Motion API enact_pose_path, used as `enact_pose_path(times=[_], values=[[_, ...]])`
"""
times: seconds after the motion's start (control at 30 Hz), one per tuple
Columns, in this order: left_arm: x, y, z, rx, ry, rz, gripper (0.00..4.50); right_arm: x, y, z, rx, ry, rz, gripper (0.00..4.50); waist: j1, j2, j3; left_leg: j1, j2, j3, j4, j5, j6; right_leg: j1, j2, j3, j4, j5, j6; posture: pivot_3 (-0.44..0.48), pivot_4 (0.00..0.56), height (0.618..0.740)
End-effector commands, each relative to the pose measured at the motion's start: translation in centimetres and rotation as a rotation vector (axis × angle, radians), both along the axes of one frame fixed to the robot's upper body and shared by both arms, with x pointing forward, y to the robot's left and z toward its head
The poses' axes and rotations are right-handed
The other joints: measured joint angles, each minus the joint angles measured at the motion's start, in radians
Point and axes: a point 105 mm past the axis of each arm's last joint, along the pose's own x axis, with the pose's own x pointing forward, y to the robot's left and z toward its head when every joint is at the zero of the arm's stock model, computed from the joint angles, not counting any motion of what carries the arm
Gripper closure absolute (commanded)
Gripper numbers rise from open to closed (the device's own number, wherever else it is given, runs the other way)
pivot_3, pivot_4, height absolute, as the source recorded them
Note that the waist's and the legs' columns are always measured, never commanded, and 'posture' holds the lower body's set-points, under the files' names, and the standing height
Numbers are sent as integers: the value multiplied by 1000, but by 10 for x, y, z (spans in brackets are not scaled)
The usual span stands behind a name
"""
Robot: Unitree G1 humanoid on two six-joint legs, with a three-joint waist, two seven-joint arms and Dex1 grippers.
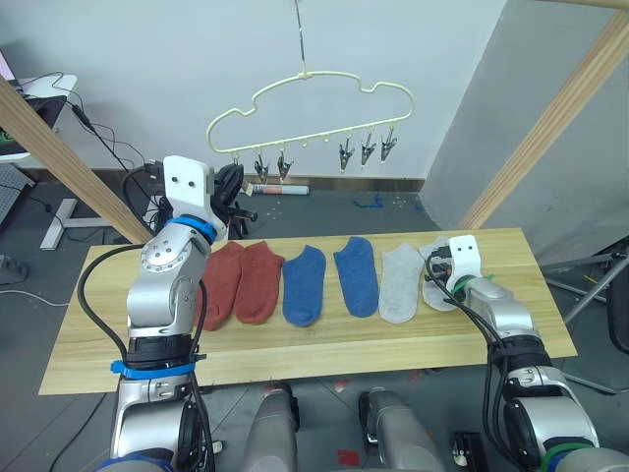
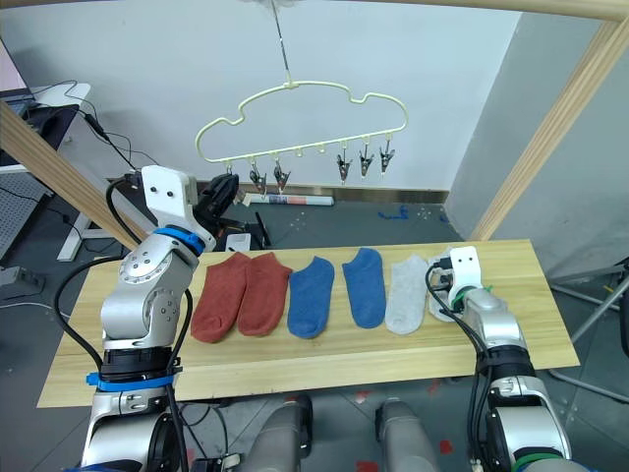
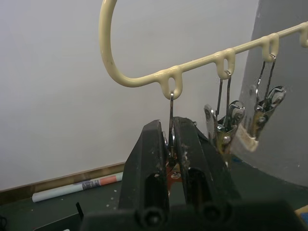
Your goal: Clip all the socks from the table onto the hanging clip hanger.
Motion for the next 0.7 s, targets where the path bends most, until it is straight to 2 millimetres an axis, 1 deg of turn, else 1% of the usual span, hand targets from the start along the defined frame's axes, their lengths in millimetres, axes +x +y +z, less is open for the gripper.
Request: enact_pose_path(times=[0.03, 0.1, 0.2, 0.27, 0.3, 0.37, 0.4, 0.47, 0.53, 0.57, 0.63, 0.7], values=[[-2, 8, -3, 4, 13, 26, 4500, -16, -11, -13, 2, 58, 12, 4419, 0, 0, 0, 0, 0, 0, 0, 0, 0, 0, 0, 0, 0, 0, 0, 53, 283, 740], [-1, 7, -6, -42, 37, 15, 4500, -20, -9, -1, -18, 13, 81, 4419, 1, 0, 0, 0, 0, 0, 0, 0, 0, 0, 0, 0, 0, 0, 0, 53, 283, 740], [0, 7, -11, -284, 144, -47, 4500, -31, 6, 34, -46, -110, 236, 4419, -2, 0, 0, 0, 0, 0, 0, 0, 0, 0, 0, 0, 0, -1, 1, 45, 288, 740], [-1, 2, -13, -449, 226, -128, 4500, -42, 23, 59, -9, -179, 327, 4419, -7, 2, 1, 0, 0, 0, 0, 0, 0, -1, 0, 0, 0, -1, 2, 43, 291, 740], [-2, -2, -13, -531, 272, -178, 4500, -48, 33, 73, 33, -210, 359, 4419, -13, 2, 1, 0, 0, 0, 0, 0, 0, -1, 0, 1, 1, -1, 3, 42, 291, 740], [-8, -6, -9, -689, 326, -274, 4500, -60, 52, 94, 103, -256, 413, 4419, -19, 2, 2, 0, 1, -1, 0, 0, 0, -1, 1, 1, 1, -2, 3, 40, 290, 740], [-10, -6, -6, -733, 340, -303, 4500, -65, 60, 102, 120, -269, 438, 4419, -20, 2, 2, 0, 2, -1, 0, 0, 0, -1, 2, 0, 1, -2, 3, 39, 290, 740], [-15, -5, -2, -814, 368, -350, 4500, -78, 87, 116, 164, -297, 532, 4419, -19, 2, 2, 0, 2, -3, 0, 0, -1, -1, 3, -1, 2, -2, 3, 32, 292, 740], [-20, -6, 2, -865, 388, -386, 4500, -86, 111, 127, 190, -321, 607, 4419, -18, 2, 2, 0, 2, -2, 0, 0, -1, 0, 2, -1, 1, -2, 3, 32, 292, 740], [-21, -6, 3, -879, 397, -395, 4500, -88, 120, 130, 199, -328, 632, 4419, -17, 1, 2, 0, 2, -2, 0, 0, -1, 0, 2, -1, 1, -2, 3, 27, 294, 740], [-25, -10, 7, -900, 410, -432, 4500, -87, 150, 137, 266, -344, 679, 4419, -17, 0, 3, 0, 1, -2, 0, 0, -1, 0, 1, 0, 1, -2, 3, 23, 291, 740], [-29, -14, 10, -905, 422, -459, 4500, -84, 172, 143, 295, -363, 716, 4419, -15, 0, 3, 0, 1, -2, 1, 1, -2, -1, 1, 0, 1, -2, 3, 18, 289, 740]])
